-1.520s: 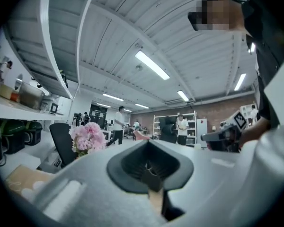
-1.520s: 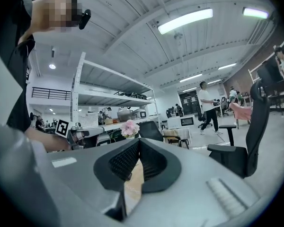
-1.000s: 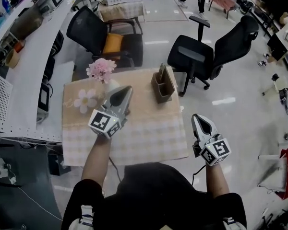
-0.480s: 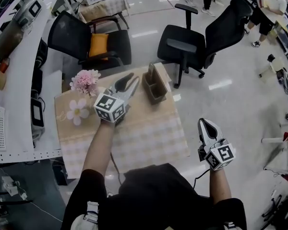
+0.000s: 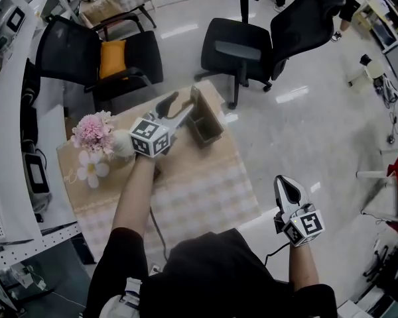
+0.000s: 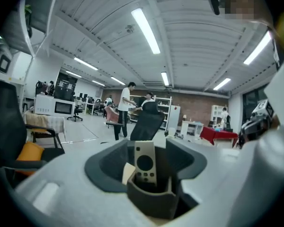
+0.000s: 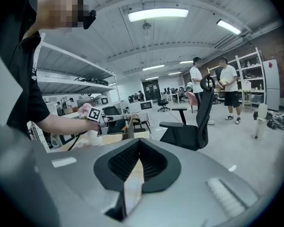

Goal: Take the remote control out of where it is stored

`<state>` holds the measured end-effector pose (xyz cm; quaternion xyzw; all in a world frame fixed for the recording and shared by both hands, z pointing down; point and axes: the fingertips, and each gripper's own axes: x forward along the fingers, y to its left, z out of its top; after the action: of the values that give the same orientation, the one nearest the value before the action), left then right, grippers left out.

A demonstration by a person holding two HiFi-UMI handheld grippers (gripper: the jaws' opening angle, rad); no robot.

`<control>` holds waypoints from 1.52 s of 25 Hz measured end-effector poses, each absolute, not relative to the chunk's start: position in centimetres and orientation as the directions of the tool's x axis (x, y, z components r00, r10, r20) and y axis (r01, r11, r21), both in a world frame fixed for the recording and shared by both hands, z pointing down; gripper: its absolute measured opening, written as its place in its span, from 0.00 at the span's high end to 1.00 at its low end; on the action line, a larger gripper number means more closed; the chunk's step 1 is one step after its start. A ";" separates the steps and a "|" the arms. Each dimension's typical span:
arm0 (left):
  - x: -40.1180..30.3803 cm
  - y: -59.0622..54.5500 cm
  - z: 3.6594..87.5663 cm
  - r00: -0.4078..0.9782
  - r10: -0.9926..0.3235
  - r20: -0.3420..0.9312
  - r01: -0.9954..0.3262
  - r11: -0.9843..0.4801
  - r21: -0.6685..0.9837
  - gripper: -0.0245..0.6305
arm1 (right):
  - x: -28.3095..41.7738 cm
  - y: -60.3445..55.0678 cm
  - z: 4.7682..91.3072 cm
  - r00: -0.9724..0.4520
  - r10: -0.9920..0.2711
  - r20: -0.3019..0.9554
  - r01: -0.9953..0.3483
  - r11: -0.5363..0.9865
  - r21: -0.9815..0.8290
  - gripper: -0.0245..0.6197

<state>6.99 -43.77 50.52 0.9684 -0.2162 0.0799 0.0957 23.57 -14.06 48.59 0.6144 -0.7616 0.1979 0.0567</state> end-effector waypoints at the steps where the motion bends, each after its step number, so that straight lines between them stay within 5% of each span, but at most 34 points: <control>1: 7.3 -44.1 51.1 0.899 -0.389 0.202 -0.421 -0.894 0.151 0.58 | 23.7 -14.0 49.0 -0.230 -0.913 0.336 -0.960 0.156 -0.234 0.95; 19: 10.9 -45.8 56.9 0.967 -0.151 0.203 -0.210 -0.927 0.312 0.51 | 23.6 -14.4 53.0 -0.174 -0.880 0.441 -0.963 0.059 -0.262 0.95; 38: 10.3 -45.6 54.1 0.969 -0.176 0.173 -0.214 -0.947 0.238 0.67 | 23.2 -14.9 51.6 -0.186 -0.895 0.406 -0.971 0.102 -0.218 0.95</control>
<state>10.35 -45.56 54.14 0.9839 -0.0991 0.0749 0.1287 23.15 -14.89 51.56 0.6324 -0.7374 0.2215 0.0857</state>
